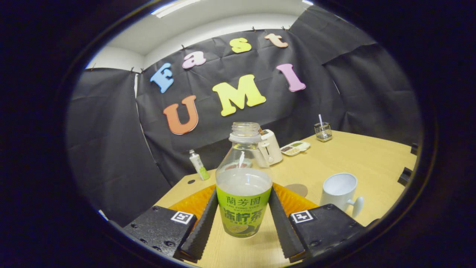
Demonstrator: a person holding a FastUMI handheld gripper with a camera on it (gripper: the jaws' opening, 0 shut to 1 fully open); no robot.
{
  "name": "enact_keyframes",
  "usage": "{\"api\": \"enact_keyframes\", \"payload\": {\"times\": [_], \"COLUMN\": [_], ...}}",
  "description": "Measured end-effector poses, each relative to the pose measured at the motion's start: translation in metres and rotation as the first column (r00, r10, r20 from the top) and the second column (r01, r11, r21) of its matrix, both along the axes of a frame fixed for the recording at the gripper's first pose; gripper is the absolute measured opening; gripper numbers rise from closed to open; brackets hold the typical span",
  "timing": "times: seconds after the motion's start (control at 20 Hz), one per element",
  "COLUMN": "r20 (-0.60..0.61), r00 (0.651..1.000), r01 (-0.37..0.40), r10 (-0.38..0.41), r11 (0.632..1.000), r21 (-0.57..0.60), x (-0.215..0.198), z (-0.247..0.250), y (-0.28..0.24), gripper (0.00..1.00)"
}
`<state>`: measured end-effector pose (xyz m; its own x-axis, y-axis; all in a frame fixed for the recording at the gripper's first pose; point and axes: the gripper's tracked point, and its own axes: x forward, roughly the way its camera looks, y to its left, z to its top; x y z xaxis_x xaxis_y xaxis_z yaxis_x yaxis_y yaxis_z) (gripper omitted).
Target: Take the bottle from table, then pour the juice into the cup, finally place the bottle on the coaster
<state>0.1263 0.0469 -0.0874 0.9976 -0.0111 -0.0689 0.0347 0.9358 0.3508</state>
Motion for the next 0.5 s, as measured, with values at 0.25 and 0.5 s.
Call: {"api": "enact_keyframes", "payload": {"times": [0.25, 0.5], "r20": [0.019, 0.054], "r00": [0.999, 0.994], "r01": [-0.045, -0.11], "r10": [0.042, 0.097], "r11": [0.981, 0.924], "r21": [0.191, 0.367], "x": [0.002, -0.002], "z": [0.015, 0.022], "y": [0.001, 0.004], "gripper": [0.8, 0.8]}}
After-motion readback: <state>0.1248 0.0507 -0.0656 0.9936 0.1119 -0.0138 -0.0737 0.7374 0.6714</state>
